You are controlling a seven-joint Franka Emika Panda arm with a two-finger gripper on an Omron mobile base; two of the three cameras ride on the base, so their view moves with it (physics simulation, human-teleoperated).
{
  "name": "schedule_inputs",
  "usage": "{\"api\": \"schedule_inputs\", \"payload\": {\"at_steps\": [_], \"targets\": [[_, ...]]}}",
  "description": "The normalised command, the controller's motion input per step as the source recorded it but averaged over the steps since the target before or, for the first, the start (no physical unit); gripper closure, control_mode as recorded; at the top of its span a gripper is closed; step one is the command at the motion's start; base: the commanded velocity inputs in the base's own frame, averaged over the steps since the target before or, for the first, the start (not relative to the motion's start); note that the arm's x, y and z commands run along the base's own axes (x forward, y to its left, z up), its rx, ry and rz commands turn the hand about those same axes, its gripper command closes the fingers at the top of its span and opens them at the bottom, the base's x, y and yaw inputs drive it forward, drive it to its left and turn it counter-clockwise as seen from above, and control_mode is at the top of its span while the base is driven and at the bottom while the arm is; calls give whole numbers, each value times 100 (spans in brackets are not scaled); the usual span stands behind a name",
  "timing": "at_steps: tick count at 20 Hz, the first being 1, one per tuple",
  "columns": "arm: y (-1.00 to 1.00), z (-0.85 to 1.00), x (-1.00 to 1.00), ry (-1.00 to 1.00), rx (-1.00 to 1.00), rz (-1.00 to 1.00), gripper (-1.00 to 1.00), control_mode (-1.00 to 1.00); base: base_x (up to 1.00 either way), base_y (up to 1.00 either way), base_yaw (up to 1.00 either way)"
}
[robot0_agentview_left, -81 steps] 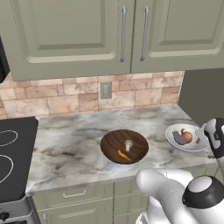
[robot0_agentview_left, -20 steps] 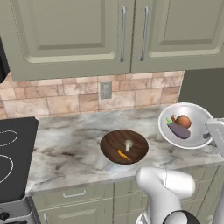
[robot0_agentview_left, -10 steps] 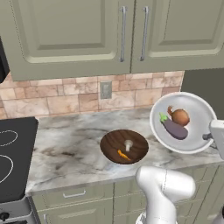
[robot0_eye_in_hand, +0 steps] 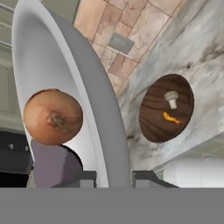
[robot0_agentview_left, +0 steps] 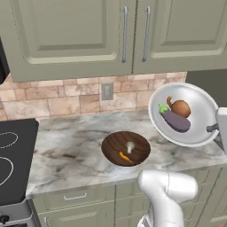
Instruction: Place the bowl containing the onion and eggplant in the microwave. Close the microwave door and press the start button to microwave the meal.
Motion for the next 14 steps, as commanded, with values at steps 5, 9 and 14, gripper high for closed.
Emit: {"api": "schedule_inputs", "payload": {"at_steps": [5,9,14], "targets": [[0,19,0,20,9,18,100,-100,0,0,0],[3,-3,0,13,1,17,100,-100,0,0,0],[29,-1,-6,1,-7,6,100,-100,0,0,0]]}}
